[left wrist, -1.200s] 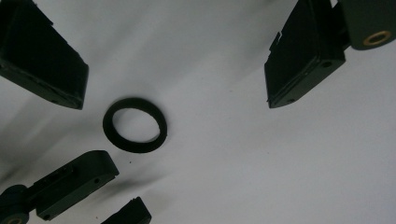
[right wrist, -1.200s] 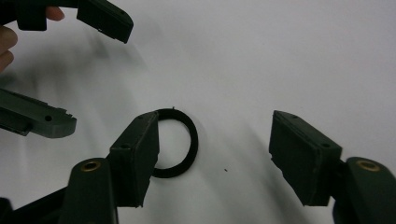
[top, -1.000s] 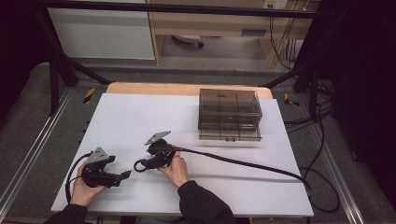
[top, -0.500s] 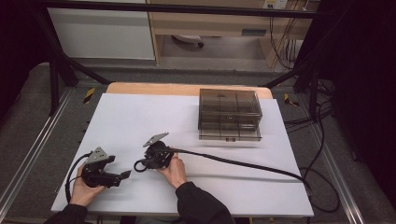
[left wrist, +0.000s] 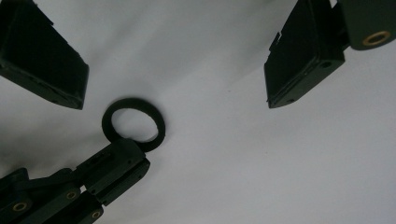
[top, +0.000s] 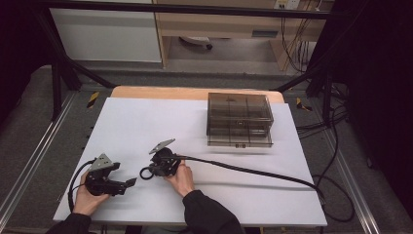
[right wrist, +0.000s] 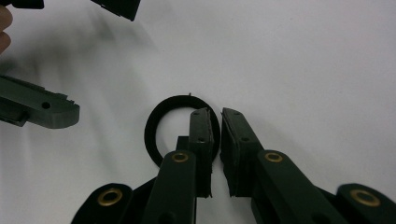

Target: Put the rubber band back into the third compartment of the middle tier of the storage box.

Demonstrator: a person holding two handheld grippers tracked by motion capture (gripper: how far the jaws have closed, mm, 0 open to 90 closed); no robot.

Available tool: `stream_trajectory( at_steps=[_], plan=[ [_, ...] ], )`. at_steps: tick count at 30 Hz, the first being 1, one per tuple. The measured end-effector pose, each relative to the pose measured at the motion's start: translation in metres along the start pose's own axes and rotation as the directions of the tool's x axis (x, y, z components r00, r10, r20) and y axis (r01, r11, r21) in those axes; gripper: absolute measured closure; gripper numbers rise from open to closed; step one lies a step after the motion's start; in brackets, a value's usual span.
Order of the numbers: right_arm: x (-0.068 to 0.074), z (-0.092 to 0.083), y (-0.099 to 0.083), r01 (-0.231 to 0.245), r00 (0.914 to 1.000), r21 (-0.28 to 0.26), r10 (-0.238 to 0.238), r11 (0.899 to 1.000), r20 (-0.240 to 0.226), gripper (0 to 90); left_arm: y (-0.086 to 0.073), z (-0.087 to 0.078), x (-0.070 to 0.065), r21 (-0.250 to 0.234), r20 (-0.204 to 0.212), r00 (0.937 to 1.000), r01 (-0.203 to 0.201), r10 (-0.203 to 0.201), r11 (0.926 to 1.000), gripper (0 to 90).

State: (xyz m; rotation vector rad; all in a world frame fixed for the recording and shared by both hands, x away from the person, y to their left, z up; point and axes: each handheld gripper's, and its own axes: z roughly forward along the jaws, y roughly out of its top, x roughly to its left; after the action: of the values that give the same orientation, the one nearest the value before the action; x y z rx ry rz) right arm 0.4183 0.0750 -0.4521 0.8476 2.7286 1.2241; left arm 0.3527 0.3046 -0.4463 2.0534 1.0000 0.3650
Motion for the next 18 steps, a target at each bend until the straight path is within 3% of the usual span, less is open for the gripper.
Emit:
stream_trajectory(
  at_steps=[18],
  plan=[
    [0.0016, -0.0067, 0.0038, -0.003, 0.9999, -0.004, 0.003, 1.000, 0.016, 87.5, 0.0000, -0.0002, 0.0002, -0.001, -0.001, 1.0000, -0.001, 0.001, 1.0000, 6.3]
  ],
)
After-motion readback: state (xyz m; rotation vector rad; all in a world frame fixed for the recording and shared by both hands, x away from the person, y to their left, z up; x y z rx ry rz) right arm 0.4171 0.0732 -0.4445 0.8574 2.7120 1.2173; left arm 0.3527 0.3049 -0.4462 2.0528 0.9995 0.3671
